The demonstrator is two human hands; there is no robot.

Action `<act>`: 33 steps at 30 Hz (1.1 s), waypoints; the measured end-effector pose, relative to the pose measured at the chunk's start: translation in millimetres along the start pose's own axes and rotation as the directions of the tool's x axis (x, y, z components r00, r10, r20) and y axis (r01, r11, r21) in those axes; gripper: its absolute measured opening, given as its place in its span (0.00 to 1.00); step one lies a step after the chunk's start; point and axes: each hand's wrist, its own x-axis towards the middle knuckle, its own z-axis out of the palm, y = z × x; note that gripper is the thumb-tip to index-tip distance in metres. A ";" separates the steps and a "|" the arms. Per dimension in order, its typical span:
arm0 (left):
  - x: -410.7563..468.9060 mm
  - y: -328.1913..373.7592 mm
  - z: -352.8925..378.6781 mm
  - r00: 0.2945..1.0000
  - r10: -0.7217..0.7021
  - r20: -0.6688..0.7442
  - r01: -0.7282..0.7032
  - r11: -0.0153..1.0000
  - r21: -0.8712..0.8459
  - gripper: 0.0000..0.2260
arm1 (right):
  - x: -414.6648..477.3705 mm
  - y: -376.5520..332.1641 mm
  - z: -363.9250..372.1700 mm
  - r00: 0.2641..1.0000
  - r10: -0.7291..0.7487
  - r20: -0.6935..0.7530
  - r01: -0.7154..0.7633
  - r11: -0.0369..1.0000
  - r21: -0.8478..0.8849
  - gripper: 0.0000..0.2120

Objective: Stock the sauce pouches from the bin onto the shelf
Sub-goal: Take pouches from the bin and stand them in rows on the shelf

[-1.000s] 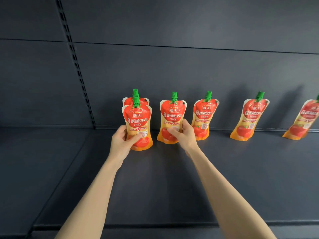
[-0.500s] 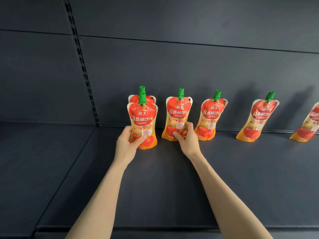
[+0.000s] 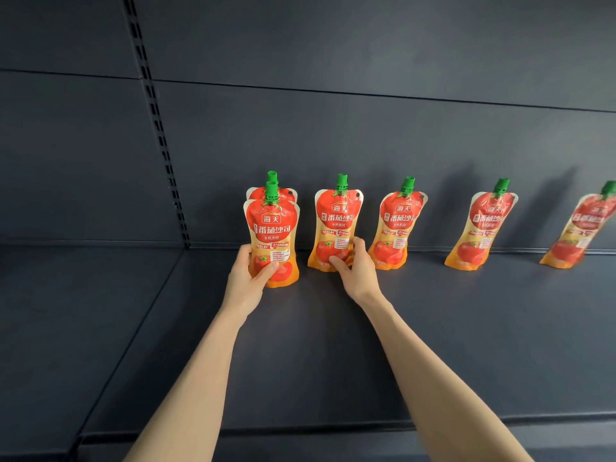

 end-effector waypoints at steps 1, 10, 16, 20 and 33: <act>-2.5 1.8 0.3 1.000 -0.009 -0.008 0.009 1.000 0.004 0.22 | -1.0 -0.2 -1.0 1.000 0.004 -0.004 -0.004 0.999 -0.033 0.25; -63.0 17.6 4.0 0.975 0.119 -0.187 -0.055 0.947 0.317 0.22 | -51.0 4.2 -39.1 0.996 -0.048 -0.080 0.034 0.984 -0.173 0.21; -117.9 61.6 54.9 0.956 0.294 0.026 -0.291 0.924 0.249 0.15 | -131.5 17.4 -114.7 0.964 -0.108 -0.244 0.075 0.987 -0.141 0.12; -179.3 81.5 116.5 0.903 0.381 0.201 -0.414 0.896 0.163 0.11 | -207.8 46.4 -177.3 0.930 -0.093 -0.356 0.024 0.981 -0.193 0.10; -468.3 36.4 342.6 0.541 0.114 0.833 -0.373 0.921 0.116 0.09 | -534.7 203.6 -363.9 0.739 0.426 -0.522 -0.564 0.815 -0.134 0.09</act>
